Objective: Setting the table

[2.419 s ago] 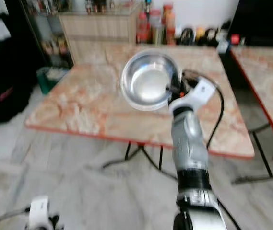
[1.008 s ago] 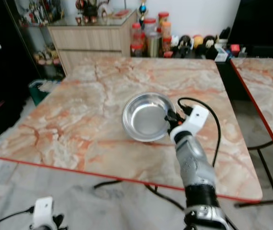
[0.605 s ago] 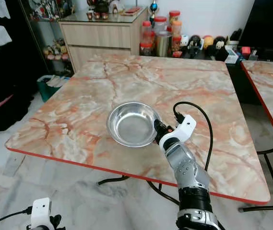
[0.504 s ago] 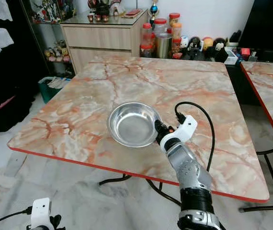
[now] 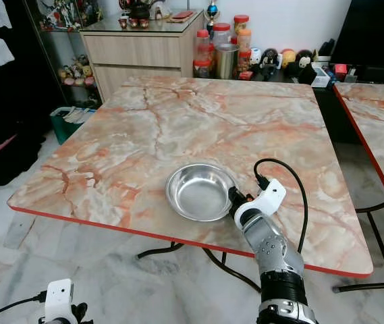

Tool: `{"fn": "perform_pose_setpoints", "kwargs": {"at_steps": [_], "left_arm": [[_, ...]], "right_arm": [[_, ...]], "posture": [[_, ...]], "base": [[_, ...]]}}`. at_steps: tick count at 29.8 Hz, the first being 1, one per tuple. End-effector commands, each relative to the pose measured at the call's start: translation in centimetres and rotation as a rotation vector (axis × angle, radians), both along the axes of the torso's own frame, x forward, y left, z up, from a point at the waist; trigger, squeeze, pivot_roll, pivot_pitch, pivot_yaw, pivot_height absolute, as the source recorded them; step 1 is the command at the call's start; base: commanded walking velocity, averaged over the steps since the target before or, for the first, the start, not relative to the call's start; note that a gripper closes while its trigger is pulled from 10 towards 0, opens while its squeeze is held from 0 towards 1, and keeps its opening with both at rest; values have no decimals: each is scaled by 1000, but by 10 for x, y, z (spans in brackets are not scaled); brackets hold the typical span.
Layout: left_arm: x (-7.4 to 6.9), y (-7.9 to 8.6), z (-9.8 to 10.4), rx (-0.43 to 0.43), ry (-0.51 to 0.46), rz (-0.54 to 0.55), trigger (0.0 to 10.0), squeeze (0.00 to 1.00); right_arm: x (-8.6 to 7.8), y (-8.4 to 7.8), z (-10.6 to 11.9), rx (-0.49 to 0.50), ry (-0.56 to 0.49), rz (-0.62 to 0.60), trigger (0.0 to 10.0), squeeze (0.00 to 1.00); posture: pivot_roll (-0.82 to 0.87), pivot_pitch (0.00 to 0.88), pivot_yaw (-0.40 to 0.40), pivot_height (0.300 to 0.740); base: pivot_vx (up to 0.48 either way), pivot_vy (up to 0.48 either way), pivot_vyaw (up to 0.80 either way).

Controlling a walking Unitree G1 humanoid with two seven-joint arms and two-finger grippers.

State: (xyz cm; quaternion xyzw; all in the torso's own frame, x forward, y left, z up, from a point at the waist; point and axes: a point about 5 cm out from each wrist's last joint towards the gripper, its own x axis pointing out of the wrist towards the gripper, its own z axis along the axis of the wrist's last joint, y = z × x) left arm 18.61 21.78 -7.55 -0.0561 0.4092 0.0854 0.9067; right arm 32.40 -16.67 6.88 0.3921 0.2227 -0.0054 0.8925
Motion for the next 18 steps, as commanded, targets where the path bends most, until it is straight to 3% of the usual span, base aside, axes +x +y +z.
{"fn": "perform_pose_setpoints", "kwargs": {"at_steps": [1,6,7,8,9,18], "left_arm": [[-2,5,0,7,7,9,10000,0],[-2,6,0,6,8,9,10000,0],[-2,6,0,6,7,10,10000,0],[-2,6,0,5,7,10,10000,0],[-1,6,1,5,4,10,10000,0],[0,4,1,5,-2,9,10000,0]], "right_arm": [[5,1,4,-5,-14,0,10000,0],[5,1,4,-6,-16,2,10000,0],[5,1,4,-5,-19,5,10000,333],[5,1,4,-4,-21,6,10000,949],[6,1,5,-7,-24,8,10000,1000],[8,1,12,-21,-48,20,10000,1000]], "posture": [[34,0,37,728],[34,0,37,728],[34,0,37,728],[33,0,37,728],[33,0,37,728],[33,0,37,728]], "base": [[0,0,0],[0,0,0],[0,0,0],[0,0,0],[0,0,0],[0,0,0]]}}
